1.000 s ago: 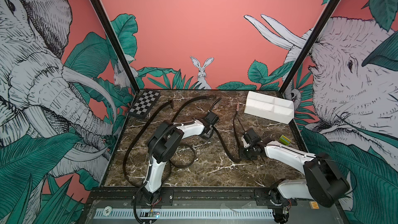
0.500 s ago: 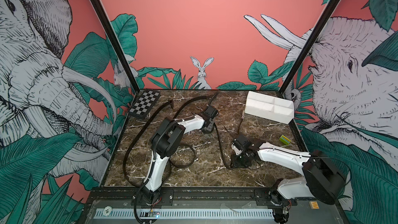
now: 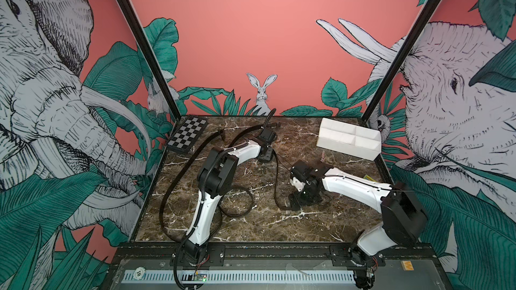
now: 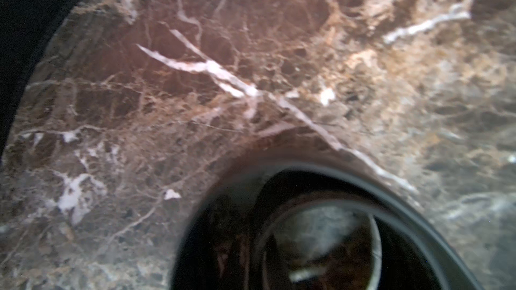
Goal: Place the belts into the storage roll
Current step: Roll the belt at the center of the board.
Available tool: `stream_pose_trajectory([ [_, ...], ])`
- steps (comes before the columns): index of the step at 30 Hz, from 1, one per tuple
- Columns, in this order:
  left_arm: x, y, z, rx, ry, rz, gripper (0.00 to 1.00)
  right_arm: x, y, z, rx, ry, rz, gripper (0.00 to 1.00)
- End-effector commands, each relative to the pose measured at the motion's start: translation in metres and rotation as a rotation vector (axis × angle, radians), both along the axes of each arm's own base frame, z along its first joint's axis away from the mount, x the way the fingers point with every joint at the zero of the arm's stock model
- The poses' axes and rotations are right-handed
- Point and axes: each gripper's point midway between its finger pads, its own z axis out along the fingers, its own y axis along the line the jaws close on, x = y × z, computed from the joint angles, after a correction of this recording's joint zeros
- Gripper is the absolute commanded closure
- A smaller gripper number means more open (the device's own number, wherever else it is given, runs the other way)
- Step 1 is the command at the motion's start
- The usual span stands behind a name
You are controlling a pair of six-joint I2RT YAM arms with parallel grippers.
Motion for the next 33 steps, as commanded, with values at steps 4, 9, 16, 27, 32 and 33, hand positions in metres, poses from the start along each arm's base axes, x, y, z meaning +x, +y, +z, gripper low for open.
stream_pose_trajectory([
  [4, -0.042, 0.053, -0.062, 0.126, 0.25, 0.064, 1.0, 0.08, -0.046, 0.031, -0.072, -0.201, 0.027, 0.09],
  [9, -0.04, 0.062, -0.063, 0.087, 0.274, 0.106, 1.0, 0.151, -0.036, 0.037, 0.018, -0.325, -0.015, 0.07],
  [16, -0.037, 0.063, -0.064, 0.082, 0.281, 0.116, 1.0, 0.187, -0.022, -0.007, 0.027, -0.281, -0.01, 0.07],
  [27, -0.025, 0.044, -0.065, 0.012, 0.309, 0.117, 1.0, 0.049, -0.013, -0.027, 0.171, -0.056, -0.115, 0.11],
  [32, -0.01, 0.024, -0.062, -0.054, 0.32, 0.14, 1.0, 0.03, 0.0, -0.028, 0.205, -0.054, -0.128, 0.11],
  [33, -0.007, 0.022, -0.062, -0.054, 0.321, 0.144, 1.0, 0.028, 0.005, -0.028, 0.214, -0.049, -0.119, 0.11],
])
